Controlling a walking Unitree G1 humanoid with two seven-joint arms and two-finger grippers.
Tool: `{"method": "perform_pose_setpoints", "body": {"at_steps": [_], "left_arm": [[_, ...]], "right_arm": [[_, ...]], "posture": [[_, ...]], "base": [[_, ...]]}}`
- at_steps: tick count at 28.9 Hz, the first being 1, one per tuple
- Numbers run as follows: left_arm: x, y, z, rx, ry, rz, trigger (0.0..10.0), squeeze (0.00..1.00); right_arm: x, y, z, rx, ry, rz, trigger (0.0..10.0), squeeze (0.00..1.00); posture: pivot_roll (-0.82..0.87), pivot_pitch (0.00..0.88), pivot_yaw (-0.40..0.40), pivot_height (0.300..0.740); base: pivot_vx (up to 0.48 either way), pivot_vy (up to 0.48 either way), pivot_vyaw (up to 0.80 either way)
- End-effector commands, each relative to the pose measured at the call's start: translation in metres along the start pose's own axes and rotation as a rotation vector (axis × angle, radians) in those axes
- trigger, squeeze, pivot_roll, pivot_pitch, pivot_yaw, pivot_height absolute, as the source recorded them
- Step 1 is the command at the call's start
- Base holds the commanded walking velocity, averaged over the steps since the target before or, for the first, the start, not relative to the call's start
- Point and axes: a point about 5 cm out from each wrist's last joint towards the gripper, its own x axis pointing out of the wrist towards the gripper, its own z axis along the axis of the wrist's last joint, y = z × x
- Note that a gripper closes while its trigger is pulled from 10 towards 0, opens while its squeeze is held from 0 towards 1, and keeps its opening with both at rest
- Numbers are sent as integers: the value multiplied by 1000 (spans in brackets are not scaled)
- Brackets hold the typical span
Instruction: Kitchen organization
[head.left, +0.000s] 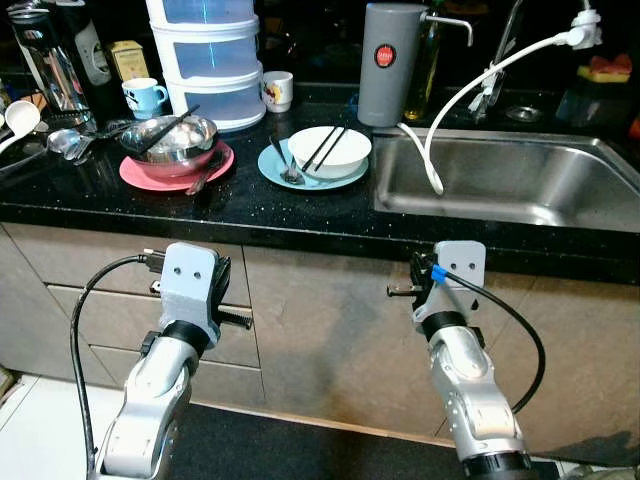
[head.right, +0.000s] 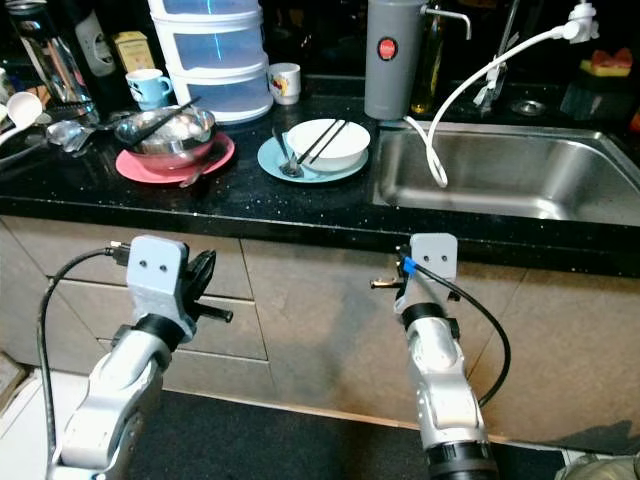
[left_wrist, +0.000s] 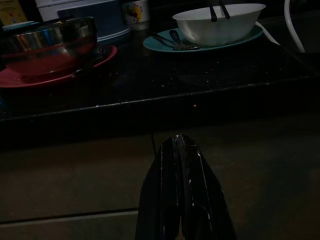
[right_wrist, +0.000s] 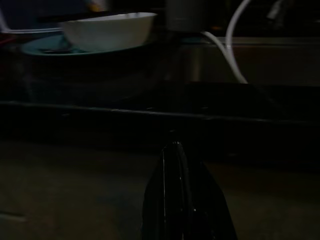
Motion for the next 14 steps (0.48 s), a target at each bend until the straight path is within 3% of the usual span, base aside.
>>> {"method": "perform_pose_setpoints", "body": {"at_steps": [1,5,14], "left_arm": [[-2,2,-1,0,4,1,10000,0],[-2,3,-2,-5,4,2,10000,0],[-1,2,0,-16,-6,-1,10000,0]], "right_arm": [[-1,1,0,1,0,0,10000,0],[-1,2,-1,3,2,0,10000,0],[-1,2,-1,5,3,0,10000,0]], "posture": [[-1,63,-12,740],[-1,63,-10,740],[-2,59,-8,740]], "base": [[0,0,0],[0,0,0],[-480,0,0]]}}
